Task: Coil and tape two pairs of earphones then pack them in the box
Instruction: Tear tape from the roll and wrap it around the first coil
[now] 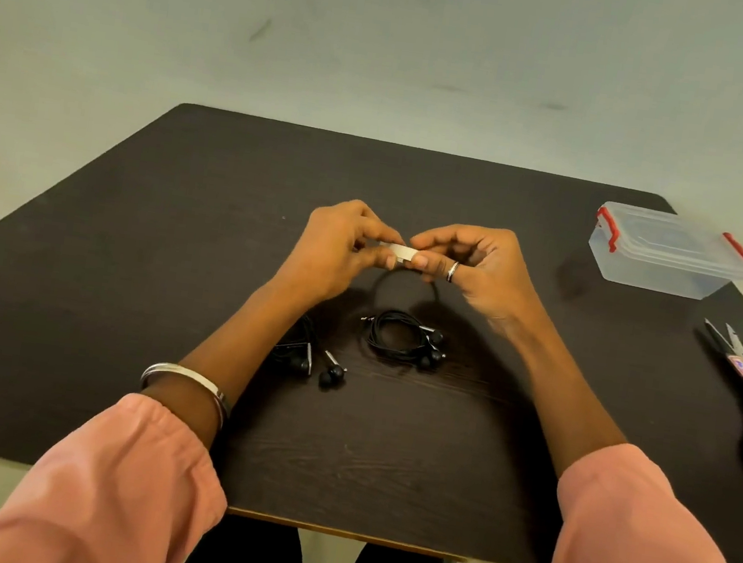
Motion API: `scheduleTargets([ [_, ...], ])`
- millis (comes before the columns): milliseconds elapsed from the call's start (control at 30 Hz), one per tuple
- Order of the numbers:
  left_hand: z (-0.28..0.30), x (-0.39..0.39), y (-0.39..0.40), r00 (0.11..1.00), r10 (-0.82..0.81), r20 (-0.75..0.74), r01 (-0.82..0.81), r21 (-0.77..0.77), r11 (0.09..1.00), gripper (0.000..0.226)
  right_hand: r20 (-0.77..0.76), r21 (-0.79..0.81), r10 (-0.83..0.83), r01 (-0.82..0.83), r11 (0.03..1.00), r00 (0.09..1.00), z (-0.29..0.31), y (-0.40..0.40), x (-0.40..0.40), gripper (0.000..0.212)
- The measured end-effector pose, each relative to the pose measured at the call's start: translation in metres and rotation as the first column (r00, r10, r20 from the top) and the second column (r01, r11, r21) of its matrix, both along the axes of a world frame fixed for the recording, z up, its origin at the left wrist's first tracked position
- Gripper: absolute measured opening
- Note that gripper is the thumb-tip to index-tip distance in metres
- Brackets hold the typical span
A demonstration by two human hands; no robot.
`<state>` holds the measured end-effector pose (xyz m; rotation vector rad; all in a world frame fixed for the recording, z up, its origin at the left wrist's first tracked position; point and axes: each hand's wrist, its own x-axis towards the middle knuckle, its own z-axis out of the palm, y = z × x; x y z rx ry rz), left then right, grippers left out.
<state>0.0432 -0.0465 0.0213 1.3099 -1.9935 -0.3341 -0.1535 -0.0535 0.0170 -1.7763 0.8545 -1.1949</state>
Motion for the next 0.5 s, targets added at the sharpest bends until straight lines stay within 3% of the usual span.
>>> scheduleTargets([
  [167, -0.001, 0.008, 0.002, 0.992, 0.003, -0.13, 0.007, 0.081, 0.997, 0.022, -0.08, 0.065, 0.102, -0.097, 0.993, 0.992, -0.003, -0.002, -0.015, 0.023],
  [367, -0.003, 0.009, 0.004, 0.991, -0.014, -0.135, 0.027, 0.095, 0.995, 0.022, -0.203, 0.063, 0.132, -0.121, 0.991, 0.97, -0.004, -0.005, -0.02, 0.023],
  [500, -0.002, 0.012, 0.004, 0.953, -0.014, -0.304, 0.083, 0.217, 0.973, 0.029, -0.232, 0.064, 0.085, -0.072, 0.995, 0.969, -0.005, -0.005, -0.024, 0.018],
])
